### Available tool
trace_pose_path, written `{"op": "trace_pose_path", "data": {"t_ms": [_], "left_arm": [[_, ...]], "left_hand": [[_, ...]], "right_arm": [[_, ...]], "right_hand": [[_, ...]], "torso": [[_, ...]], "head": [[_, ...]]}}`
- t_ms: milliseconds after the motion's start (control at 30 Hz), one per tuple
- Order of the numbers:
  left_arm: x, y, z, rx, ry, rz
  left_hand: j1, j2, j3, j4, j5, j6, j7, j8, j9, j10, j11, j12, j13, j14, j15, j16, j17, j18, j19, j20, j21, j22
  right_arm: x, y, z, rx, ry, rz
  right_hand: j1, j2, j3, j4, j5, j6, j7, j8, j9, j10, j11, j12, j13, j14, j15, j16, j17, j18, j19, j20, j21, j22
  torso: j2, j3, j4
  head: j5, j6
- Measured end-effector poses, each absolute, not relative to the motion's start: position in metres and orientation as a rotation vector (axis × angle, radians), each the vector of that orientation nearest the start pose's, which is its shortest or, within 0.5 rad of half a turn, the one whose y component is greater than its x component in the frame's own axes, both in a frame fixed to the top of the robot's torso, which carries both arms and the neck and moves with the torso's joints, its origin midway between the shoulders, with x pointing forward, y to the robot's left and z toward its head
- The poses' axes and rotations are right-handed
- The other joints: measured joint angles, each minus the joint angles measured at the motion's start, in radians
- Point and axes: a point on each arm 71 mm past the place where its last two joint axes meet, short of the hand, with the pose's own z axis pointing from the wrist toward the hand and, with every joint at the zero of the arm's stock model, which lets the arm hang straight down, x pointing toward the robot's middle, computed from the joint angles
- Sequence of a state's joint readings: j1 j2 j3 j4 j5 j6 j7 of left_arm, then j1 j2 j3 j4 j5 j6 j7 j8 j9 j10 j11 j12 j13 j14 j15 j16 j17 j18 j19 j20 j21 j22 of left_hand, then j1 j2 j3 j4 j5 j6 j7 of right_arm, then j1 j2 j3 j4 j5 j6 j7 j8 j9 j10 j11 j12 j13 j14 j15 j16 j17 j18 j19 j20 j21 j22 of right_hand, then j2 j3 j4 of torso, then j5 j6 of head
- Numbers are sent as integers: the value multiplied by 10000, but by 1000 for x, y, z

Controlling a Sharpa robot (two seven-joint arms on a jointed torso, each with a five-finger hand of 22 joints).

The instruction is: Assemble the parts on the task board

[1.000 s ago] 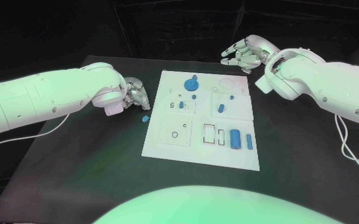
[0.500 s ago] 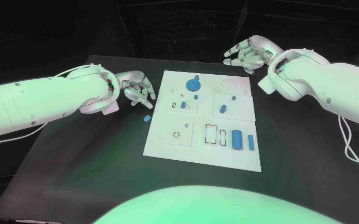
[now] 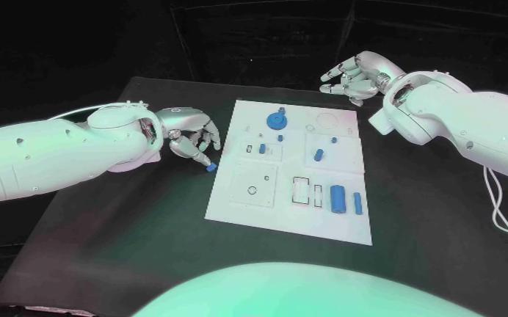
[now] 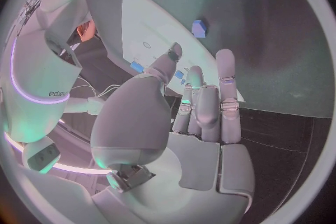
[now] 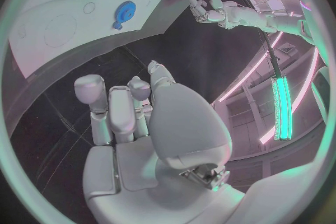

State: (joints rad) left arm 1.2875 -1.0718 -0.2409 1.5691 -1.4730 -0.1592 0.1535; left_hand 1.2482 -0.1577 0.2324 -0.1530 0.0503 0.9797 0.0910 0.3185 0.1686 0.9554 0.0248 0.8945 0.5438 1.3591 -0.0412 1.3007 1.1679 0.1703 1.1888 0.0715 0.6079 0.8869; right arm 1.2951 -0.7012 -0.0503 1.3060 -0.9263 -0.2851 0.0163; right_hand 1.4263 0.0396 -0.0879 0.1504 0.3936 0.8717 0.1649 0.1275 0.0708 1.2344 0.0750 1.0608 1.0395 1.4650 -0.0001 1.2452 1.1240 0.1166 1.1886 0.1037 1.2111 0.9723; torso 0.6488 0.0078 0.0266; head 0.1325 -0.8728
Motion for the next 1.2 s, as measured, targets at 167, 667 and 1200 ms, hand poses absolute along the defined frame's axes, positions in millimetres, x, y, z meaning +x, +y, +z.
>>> {"op": "trace_pose_path", "data": {"t_ms": [167, 667, 1200], "left_arm": [[440, 294, -223, 4465, 18610, -6120], [437, 296, -238, 5395, 18411, -5999], [441, 291, -252, 5716, 18439, -6165]], "left_hand": [[131, 49, -202, 15, 0, 53, -18, 0, -30, -1, -1, 52, -24, -48, 21, -3, -46, 0, 0, 0, -107, -35], [435, 353, -462, 55, 0, 266, -92, -47, -126, 39, -110, 119, -105, 42, -69, 181, 277, 1, 71, -71, -153, -53], [615, 535, -601, 81, 0, 378, -157, -196, -241, 76, -146, 118, -158, 189, -103, 424, 542, 0, 171, -99, -153, -33]], "right_arm": [[540, -193, -156, 2719, 16894, 9092], [540, -194, -158, 2736, 16916, 9082], [540, -194, -159, 2739, 16943, 9096]], "right_hand": [[0, 0, 0, 0, 0, 0, 0, 0, 0, 0, 0, 0, 0, 0, 0, 0, -1, 0, 0, 0, 0, 0], [0, 0, 0, 0, -3, 0, 0, 0, 0, 0, 0, 0, 1, 0, 0, 0, -1, 0, 0, 0, 0, 1], [0, 0, 0, 0, -5, 0, 0, 0, 0, 0, 0, 0, 1, 0, 0, 0, 20, -1, 0, 0, 0, 1]], "torso": [[5, 1, 4], [13, 4, -14], [16, 7, -12]], "head": [[34, 0], [79, 0], [87, 0]]}}
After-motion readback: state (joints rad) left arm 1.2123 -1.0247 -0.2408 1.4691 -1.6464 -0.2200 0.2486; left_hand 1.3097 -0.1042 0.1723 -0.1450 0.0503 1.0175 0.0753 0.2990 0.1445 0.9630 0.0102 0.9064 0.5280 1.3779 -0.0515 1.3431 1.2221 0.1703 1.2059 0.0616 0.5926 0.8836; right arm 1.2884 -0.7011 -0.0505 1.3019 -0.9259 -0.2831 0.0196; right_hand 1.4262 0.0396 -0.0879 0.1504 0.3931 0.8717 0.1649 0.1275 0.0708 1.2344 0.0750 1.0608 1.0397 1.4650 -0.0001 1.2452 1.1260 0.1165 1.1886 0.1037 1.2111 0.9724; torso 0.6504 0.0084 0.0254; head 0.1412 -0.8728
